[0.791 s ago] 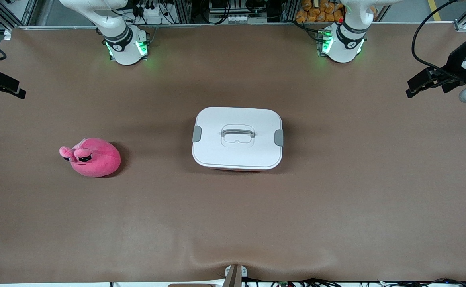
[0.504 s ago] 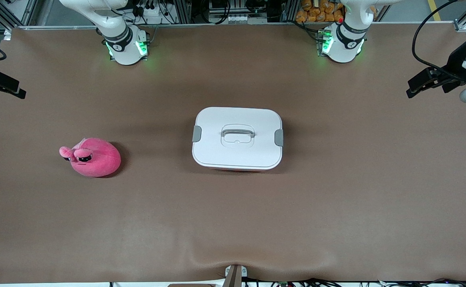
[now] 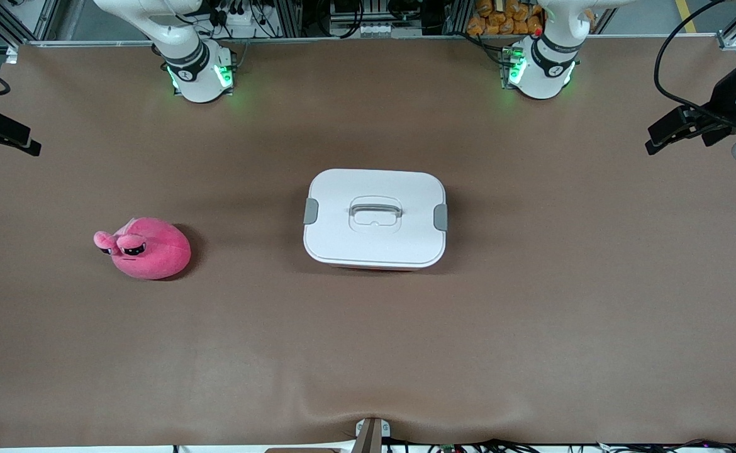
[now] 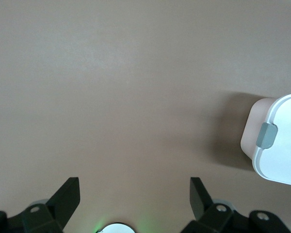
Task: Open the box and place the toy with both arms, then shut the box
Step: 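Move the left gripper over the white box lid handle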
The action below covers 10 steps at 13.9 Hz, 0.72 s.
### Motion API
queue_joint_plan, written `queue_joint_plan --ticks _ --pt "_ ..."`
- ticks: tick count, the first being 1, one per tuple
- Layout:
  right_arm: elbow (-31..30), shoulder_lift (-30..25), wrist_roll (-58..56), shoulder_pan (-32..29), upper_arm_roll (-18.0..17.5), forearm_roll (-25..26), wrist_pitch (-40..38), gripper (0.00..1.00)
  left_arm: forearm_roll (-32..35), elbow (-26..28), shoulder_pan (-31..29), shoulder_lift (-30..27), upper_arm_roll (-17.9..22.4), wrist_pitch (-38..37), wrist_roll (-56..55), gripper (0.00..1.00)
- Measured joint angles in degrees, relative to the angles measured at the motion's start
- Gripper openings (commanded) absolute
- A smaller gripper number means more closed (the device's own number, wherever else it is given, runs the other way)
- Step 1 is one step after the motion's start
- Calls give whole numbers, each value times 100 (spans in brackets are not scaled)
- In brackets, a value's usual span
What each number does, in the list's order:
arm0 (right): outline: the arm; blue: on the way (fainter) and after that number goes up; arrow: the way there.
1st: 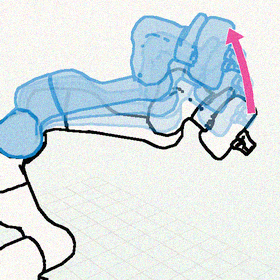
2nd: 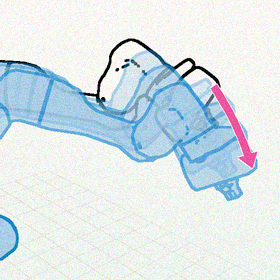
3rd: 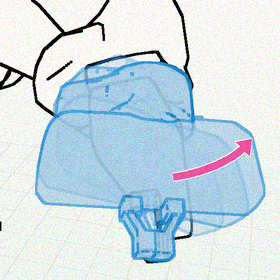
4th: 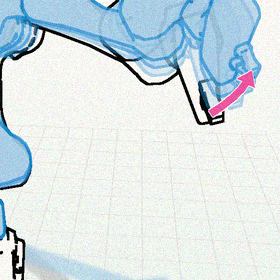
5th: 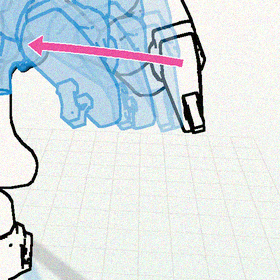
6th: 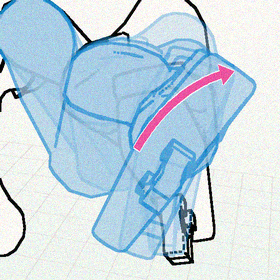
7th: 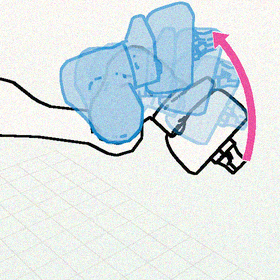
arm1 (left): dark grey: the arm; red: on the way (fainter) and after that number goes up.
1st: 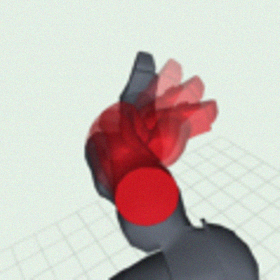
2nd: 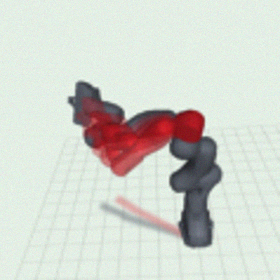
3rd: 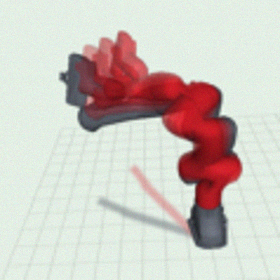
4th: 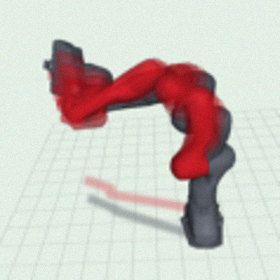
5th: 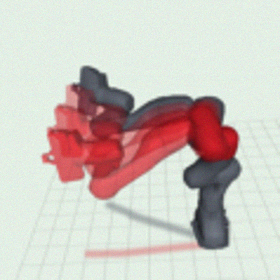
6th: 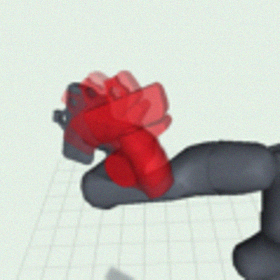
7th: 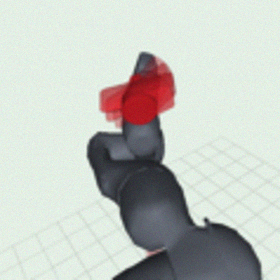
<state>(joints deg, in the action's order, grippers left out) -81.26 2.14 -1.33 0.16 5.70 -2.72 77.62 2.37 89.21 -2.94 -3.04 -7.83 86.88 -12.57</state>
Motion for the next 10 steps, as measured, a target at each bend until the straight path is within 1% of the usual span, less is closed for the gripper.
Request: queue_joint_plan --ticks 2,4,5,7,10 --pt "0 0 0 0 0 0 0 100 0 0 1 12 -2 -4 -67 100" --pt "0 0 0 0 0 0 0 100 -2 0 18 37 -44 -10 -482 100" --pt "0 0 0 0 0 0 0 100 -3 2 37 58 -119 -14 -801 100" --pt "0 0 0 -1 2 0 0 100 -4 2 80 136 -391 -19 -1424 100" --pt "0 0 0 -2 4 0 0 100 -4 -1 154 303 -683 -15 -1839 100"
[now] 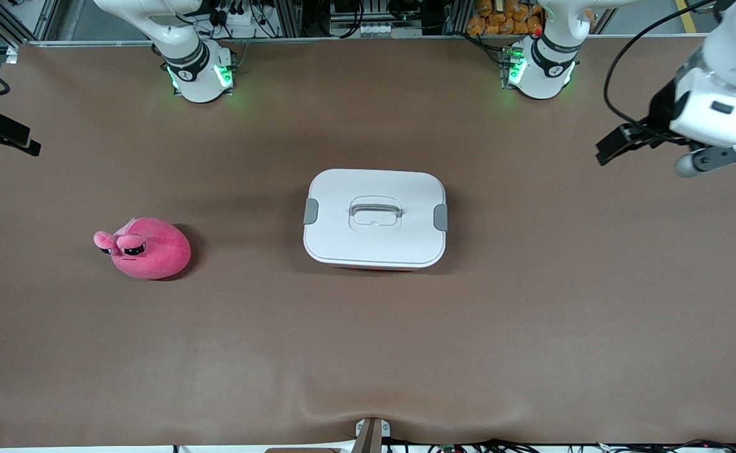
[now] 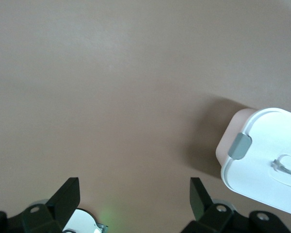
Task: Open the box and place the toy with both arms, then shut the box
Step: 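Move the left gripper over the white box lid handle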
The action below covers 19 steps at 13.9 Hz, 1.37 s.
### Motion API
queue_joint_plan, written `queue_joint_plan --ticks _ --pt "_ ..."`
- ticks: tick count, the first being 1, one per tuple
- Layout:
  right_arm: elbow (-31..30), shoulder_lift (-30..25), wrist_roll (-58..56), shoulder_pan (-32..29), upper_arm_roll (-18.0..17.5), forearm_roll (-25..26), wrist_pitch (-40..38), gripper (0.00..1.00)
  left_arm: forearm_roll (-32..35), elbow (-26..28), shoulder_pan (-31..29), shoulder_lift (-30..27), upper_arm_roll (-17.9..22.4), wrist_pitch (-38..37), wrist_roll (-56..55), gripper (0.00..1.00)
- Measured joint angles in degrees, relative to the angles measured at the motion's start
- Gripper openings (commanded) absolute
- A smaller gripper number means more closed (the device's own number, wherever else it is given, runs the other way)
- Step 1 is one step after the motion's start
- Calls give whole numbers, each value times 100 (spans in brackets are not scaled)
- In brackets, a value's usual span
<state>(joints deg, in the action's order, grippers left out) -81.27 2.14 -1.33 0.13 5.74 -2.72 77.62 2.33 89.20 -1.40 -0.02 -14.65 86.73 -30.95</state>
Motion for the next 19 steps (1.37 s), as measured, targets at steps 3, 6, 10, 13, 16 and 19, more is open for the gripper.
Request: queue_joint_plan --ticks 3,6,10,13,16,19 --pt "0 0 0 -1 1 0 0 100 0 -6 3 165 -220 3 -440 100" --pt "-1 1 0 -2 5 0 0 100 0 -9 9 408 -675 60 -1465 100" --pt "-1 2 0 -3 7 0 0 100 0 -11 32 759 -1256 481 -2854 100" --pt "-1 3 0 -3 7 0 0 100 0 -18 237 959 -1352 695 -3653 100" --pt "-1 4 0 -3 7 0 0 100 0 -21 523 1169 -1360 894 -4419 100" --pt "-1 4 0 -3 7 0 0 100 5 -22 976 1472 -1361 1196 -5486 100"
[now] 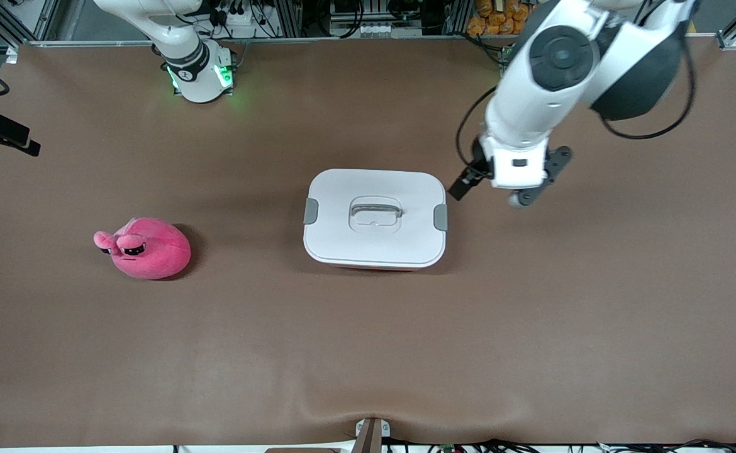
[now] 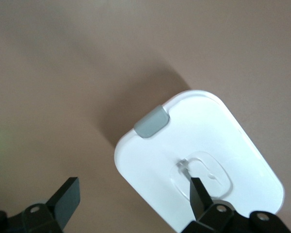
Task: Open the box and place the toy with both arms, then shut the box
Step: 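Move the left gripper over the white box lid handle, then lower the left gripper and grasp the clear lid handle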
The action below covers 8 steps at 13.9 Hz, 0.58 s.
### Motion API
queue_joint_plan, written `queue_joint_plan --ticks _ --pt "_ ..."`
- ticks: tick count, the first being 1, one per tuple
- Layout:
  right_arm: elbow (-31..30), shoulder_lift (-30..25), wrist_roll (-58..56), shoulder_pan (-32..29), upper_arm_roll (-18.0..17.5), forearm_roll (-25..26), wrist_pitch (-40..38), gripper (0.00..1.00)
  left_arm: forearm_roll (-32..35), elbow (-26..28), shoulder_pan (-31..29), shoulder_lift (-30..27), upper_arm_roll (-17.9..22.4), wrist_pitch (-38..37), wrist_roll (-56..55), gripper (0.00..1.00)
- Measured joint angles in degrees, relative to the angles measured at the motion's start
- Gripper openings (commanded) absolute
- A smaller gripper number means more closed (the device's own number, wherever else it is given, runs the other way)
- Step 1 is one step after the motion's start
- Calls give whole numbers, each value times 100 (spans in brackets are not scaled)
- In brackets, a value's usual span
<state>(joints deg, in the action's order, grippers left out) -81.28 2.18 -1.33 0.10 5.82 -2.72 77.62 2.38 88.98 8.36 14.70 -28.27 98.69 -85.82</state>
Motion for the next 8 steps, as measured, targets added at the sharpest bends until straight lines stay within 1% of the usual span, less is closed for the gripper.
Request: queue_joint_plan --ticks 2,5,8 --pt "0 0 0 0 0 0 0 100 5 -1 266 239 0 316 -724 100" --pt "-1 1 0 0 0 0 0 100 35 -6 526 505 2 626 -1477 100" --pt "-1 1 0 0 0 0 0 100 381 -10 735 722 3 868 -2574 100"
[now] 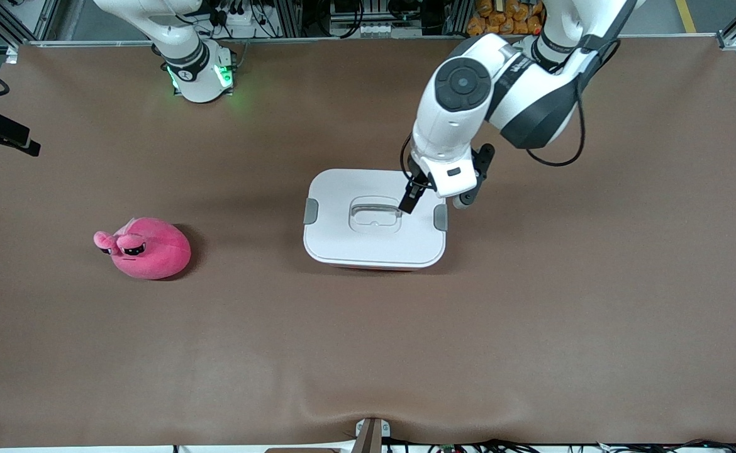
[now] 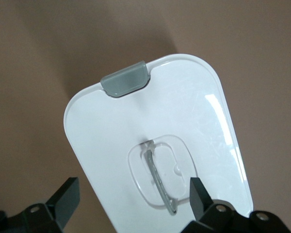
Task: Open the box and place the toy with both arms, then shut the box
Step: 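Lower the left gripper and grasp the clear lid handle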
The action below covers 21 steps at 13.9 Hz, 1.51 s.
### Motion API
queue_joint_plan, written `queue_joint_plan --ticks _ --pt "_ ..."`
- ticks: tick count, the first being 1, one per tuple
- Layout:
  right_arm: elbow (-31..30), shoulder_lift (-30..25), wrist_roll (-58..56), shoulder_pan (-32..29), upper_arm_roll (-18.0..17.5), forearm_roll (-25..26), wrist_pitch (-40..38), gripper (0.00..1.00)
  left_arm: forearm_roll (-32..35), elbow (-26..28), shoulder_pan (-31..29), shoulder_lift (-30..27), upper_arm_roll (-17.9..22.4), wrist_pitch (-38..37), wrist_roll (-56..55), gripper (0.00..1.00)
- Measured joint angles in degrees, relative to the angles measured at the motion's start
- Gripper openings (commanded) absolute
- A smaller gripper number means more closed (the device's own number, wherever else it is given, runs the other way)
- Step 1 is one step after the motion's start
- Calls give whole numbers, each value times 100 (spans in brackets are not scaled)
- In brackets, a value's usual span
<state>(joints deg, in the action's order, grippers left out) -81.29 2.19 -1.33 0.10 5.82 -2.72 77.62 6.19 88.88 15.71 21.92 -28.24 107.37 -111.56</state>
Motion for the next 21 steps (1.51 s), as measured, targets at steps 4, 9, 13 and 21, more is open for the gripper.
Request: queue_joint_plan --ticks 4,9,13,21 --pt "0 2 0 0 0 0 0 100 181 -37 153 263 2 415 -1165 100" --pt "0 3 0 0 0 0 0 100 268 -168 271 479 5 563 -2283 100" --pt "0 8 0 0 -3 -5 0 100 521 -316 429 784 8 566 -2848 94" --pt "-2 25 -1 3 -11 -24 -5 100 637 -380 728 1191 13 582 -3164 77"
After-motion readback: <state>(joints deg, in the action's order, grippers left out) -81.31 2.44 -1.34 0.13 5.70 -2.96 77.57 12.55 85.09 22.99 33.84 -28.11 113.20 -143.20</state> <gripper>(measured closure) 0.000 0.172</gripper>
